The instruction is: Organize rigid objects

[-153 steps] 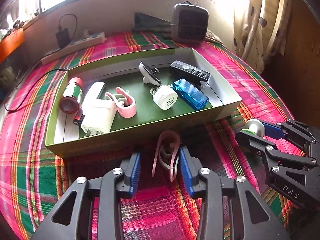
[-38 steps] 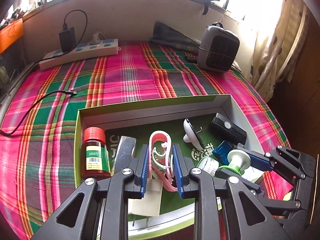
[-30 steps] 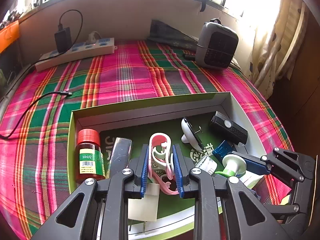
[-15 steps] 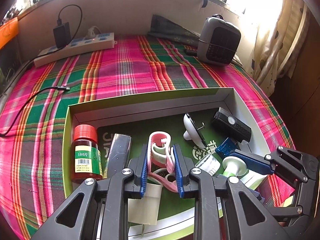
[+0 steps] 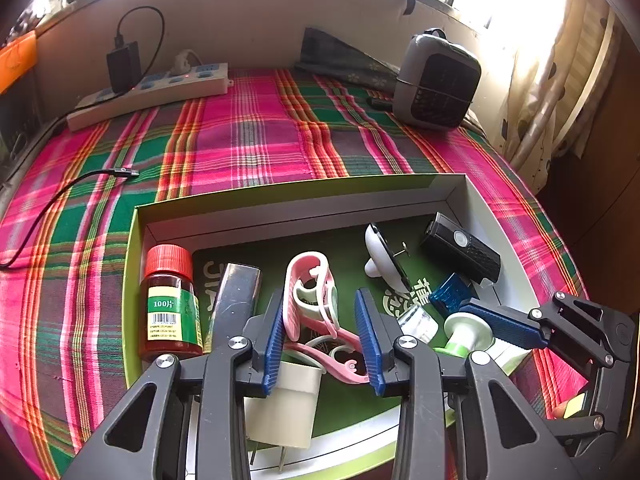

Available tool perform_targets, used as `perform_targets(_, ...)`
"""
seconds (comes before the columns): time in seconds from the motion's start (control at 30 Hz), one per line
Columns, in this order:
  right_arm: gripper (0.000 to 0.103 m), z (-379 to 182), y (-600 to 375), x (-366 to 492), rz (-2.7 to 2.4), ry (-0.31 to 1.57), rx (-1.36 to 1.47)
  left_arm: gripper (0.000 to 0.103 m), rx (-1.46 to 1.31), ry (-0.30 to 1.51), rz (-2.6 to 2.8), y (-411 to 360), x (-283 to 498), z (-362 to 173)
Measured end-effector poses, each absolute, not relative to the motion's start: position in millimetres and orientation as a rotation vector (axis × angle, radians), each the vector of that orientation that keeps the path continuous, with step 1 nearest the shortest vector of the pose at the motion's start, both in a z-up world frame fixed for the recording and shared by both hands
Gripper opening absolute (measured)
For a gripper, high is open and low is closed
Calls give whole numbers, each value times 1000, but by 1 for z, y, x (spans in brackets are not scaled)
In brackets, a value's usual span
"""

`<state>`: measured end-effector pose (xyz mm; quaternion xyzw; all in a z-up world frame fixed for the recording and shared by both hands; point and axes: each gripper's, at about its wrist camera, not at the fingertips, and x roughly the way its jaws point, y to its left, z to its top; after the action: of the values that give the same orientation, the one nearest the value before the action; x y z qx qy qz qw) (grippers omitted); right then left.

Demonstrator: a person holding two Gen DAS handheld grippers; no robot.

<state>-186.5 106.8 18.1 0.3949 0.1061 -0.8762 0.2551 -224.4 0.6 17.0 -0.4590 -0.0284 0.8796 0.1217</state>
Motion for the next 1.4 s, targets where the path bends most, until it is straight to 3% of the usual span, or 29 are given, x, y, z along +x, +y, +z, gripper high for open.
perform_targets(0.17, 40, 19, 108, -185, -2387, 284, 1069, 37, -1323, -91, 2583, 0, -221, 21)
perform_targets(0.3, 49, 21, 109, -182, -2399, 287, 1058, 37, -1320, -92, 2586, -1, -217, 23)
perform_targets(1.4, 49, 40, 129, -121, -2528, 187, 1038, 37, -1266, -135, 2739, -18, -112, 50)
